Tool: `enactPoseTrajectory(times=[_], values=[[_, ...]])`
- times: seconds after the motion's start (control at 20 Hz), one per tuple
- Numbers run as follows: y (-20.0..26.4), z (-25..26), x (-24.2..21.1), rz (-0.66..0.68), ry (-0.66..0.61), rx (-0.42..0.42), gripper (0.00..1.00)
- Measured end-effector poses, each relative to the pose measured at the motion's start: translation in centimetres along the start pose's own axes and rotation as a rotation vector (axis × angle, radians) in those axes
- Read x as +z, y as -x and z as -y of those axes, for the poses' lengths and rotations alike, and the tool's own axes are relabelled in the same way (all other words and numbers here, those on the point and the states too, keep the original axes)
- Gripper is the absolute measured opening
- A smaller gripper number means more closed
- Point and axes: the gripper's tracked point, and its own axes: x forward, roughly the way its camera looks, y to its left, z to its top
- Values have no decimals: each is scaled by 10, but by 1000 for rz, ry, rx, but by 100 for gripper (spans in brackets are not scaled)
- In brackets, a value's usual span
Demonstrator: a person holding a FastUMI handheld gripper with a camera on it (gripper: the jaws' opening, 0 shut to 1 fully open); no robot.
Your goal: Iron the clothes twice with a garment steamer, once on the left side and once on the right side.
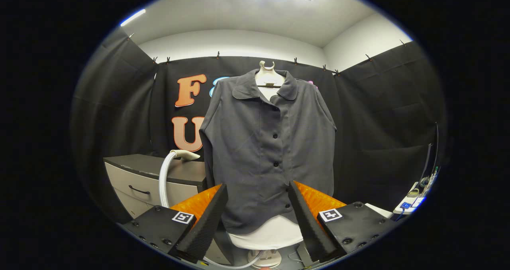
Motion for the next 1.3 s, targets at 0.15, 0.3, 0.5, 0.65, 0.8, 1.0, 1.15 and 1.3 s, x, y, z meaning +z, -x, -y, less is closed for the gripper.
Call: enactPoseTrajectory(times=[0.15,0.3,0.5,0.65,0.8,1.0,1.15,1.3], values=[[1,-3,6,13,-7,4,98],[4,-5,12,29,3,11,98],[6,-14,26,46,6,23,98],[4,-37,42,52,4,76,98],[-15,-69,64,55,12,146,98],[-59,-127,104,-6,-84,284,98],[-99,-165,120,-70,-110,329,98],[-155,-219,129,-143,-97,368,98]])
